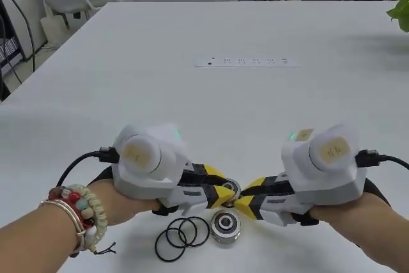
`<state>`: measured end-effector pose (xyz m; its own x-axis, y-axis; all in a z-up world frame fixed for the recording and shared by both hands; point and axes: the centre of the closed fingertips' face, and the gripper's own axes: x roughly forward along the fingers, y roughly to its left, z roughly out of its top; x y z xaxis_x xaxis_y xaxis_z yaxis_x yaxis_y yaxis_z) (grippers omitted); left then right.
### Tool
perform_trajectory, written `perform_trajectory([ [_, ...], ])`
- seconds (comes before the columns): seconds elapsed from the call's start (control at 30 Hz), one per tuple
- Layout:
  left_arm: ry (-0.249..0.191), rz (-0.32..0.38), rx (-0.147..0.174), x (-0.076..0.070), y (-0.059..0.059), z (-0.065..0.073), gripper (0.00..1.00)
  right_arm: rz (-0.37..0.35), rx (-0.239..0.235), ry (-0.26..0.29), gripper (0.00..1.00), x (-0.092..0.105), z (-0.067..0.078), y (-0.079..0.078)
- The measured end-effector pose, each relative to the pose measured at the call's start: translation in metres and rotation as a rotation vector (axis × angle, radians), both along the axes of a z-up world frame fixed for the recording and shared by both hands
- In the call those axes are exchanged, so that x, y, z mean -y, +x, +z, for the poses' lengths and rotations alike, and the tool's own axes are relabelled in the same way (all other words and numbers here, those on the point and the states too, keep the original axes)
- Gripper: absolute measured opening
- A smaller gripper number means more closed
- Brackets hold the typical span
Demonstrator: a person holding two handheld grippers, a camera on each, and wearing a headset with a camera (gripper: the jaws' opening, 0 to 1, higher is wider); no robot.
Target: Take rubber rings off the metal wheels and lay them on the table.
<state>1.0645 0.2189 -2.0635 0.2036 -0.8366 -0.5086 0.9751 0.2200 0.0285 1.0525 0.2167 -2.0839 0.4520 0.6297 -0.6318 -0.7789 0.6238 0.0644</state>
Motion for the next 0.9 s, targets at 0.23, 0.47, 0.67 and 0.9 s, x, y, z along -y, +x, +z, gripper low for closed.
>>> perform_trajectory([
  [0.23,-0.002,0.0,0.012,0.0,0.0,0.0,0.09,-0.033,-0.006,-0.002,0.0,0.003,0.0,0.004],
  [0.47,-0.001,-0.001,0.02,0.0,0.0,0.0,0.09,-0.209,-0.163,0.118,0.0,0.007,-0.002,0.007],
  [0.67,-0.002,0.0,0.023,0.0,0.001,0.0,0.09,-0.248,-0.186,0.166,0.0,0.011,0.001,0.009],
  [0.9,-0.006,0.004,0.022,0.0,0.001,0.0,0.08,-0.3,-0.205,0.236,0.0,0.014,0.008,0.013],
])
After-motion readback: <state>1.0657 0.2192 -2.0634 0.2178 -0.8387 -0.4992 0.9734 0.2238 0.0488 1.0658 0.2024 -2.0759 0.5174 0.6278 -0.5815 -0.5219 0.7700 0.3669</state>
